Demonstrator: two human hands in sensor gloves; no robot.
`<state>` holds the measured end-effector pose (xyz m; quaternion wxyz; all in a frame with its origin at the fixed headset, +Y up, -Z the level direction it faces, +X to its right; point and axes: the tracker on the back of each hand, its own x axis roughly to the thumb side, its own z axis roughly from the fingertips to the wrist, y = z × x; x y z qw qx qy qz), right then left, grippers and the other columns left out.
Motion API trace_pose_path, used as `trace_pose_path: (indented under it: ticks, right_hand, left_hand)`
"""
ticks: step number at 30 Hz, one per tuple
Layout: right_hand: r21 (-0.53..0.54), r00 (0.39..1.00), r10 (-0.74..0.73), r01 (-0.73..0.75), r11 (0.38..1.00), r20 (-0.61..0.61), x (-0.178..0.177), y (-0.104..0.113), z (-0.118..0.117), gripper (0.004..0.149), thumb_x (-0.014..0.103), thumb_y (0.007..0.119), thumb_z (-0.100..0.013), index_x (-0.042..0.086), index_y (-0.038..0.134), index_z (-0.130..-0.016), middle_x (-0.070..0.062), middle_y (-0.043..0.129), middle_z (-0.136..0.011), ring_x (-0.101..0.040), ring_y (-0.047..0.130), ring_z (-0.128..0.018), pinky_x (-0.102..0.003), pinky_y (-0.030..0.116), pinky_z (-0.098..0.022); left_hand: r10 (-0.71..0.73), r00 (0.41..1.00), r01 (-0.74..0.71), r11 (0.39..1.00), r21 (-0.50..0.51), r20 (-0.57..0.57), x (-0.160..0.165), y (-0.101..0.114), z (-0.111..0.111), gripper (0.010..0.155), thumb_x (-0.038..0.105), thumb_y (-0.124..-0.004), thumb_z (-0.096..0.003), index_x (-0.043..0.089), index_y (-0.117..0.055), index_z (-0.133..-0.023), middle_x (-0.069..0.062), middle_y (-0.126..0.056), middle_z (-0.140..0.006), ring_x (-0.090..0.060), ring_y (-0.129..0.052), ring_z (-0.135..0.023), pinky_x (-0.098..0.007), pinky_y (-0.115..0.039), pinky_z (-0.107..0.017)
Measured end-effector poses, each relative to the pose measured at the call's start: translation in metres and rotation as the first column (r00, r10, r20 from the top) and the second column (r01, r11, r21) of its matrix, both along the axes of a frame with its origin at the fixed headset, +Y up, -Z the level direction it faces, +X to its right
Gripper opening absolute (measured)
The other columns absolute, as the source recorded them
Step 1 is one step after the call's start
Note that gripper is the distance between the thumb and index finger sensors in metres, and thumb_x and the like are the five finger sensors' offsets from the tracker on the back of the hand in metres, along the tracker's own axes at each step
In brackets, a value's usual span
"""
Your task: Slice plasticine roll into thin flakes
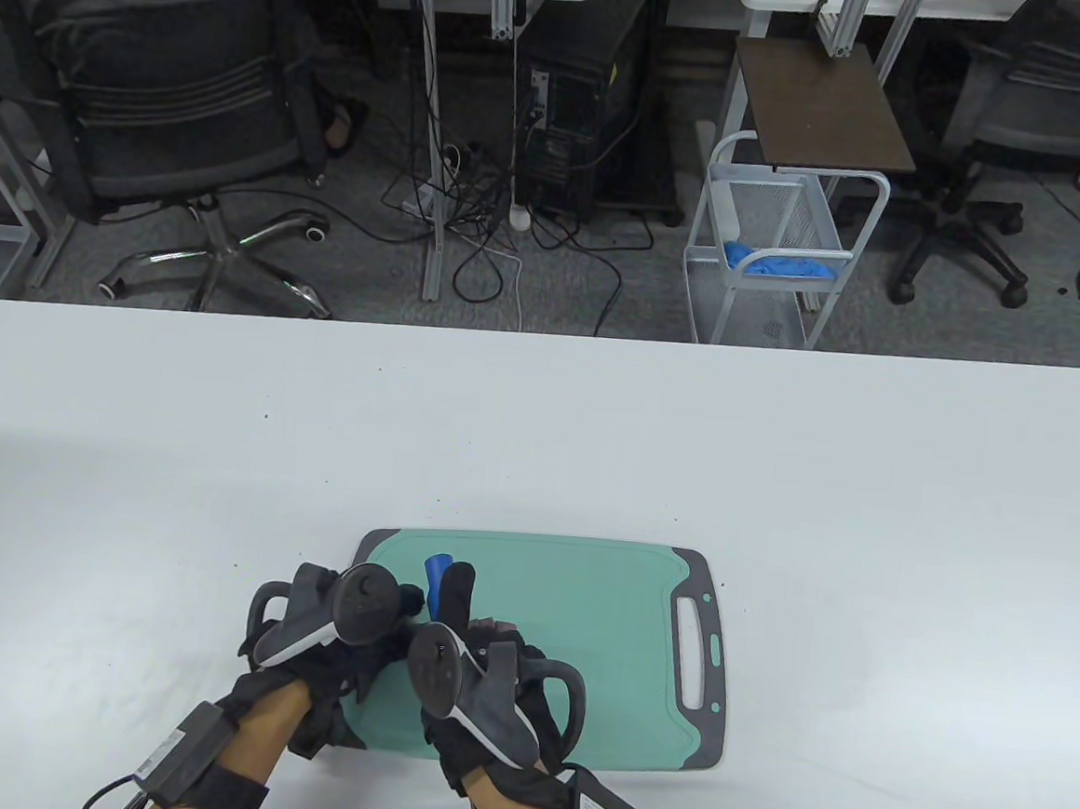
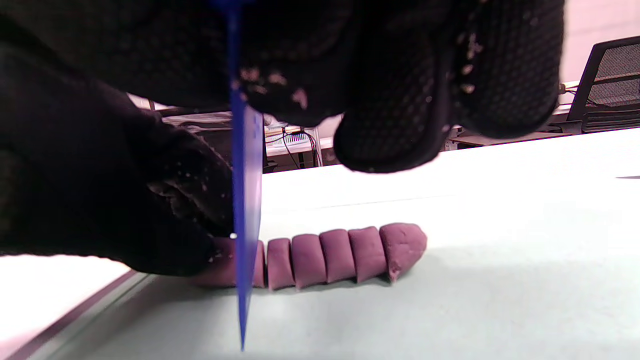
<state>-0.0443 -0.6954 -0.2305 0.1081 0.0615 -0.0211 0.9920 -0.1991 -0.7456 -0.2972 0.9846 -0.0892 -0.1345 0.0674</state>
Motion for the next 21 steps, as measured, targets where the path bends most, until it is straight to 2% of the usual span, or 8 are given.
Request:
trace_pose_path:
  ticks: [5,21]
  right_hand:
    - [0.005,1.0,-0.004,0.004,1.0,-0.008,-0.0008,0.0038,0.0028,0.083,0.039,0.084,-0.045,0.017,0.032,-0.106,-0.004,0.093,-0.042,-0.032,0.099,-0.043,-0.058,0.082,-0.044]
    - [0.0,0.999,0.026,-0.026,1.0,-0.034,-0.0082,-0.0045,0.0038,0.083,0.04,0.083,-0.045,0.016,0.032,-0.106,-0.004,0.093,-0.042,-0.032,0.099,-0.042,-0.058,0.082,-0.044]
  left_hand:
    - [-0.006,1.0,0.006,1.0,0.006,-0.007,-0.0016,0.0005,-0.0003,0.055,0.051,-0.094,-0.0274,0.036,-0.091,-0.08,0.011,-0.099,-0.085,-0.032,-0.087,-0.096,-0.059,-0.068,-0.072]
    - [0.017,1.0,-0.017,1.0,0.011,-0.013,-0.003,0.0002,-0.0015,0.049,0.049,-0.096,-0.0273,0.035,-0.096,-0.074,0.01,-0.103,-0.078,-0.03,-0.09,-0.094,-0.058,-0.069,-0.071]
